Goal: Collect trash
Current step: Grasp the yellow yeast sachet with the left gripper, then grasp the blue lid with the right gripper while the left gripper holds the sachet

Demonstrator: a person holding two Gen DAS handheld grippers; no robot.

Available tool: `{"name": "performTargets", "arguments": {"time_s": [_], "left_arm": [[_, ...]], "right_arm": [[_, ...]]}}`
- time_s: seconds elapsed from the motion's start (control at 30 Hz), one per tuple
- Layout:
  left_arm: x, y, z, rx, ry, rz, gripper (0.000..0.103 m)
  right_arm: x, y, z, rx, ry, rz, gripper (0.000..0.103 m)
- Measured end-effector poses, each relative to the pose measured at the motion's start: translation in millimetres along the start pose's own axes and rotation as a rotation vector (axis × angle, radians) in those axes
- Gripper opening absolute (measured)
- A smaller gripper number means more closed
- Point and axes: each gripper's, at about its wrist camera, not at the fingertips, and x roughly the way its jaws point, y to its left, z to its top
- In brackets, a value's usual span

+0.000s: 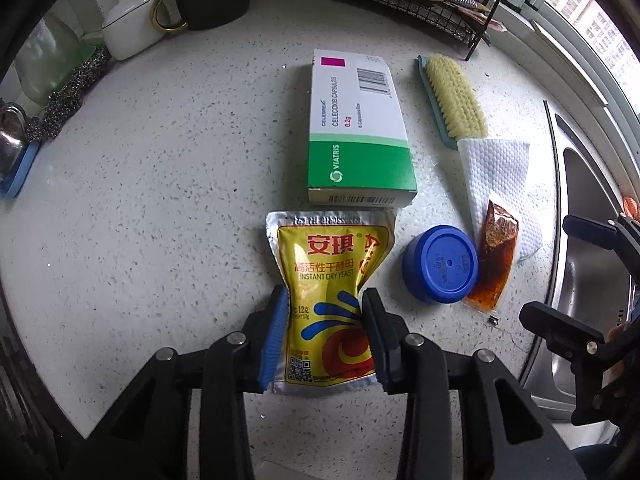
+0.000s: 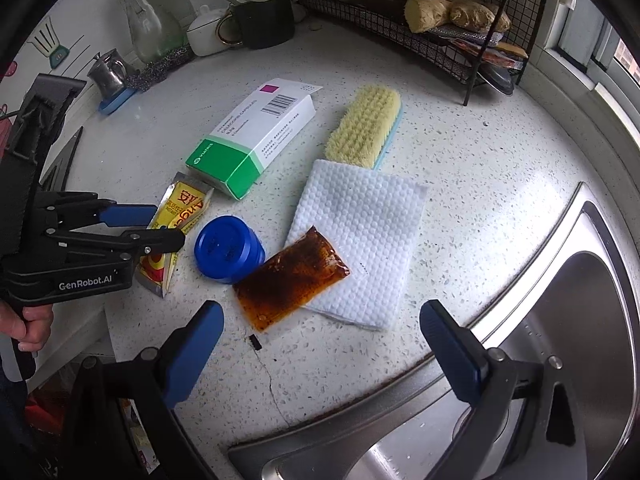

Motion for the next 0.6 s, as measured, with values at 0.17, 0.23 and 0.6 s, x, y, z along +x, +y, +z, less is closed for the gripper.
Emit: {"name": "performTargets", "arguments": {"time_s": [0.17,0.23,0.6], "left_arm": [[-6,2,-18,-0.053,-0.009,0.017,0.032],[-12,5,-26,-0.075,-0.015,0.020,0.032],[-43,30,-60,-0.160,-0.018,0.058,0.032]], "right_arm": [[0,11,8,-0.049,-0.015,0.025,0.099],[2,15,12,-0.069,-0.018,0.043,0.099],[41,52,37,-0.244,0.020,0.091,0.079]]}}
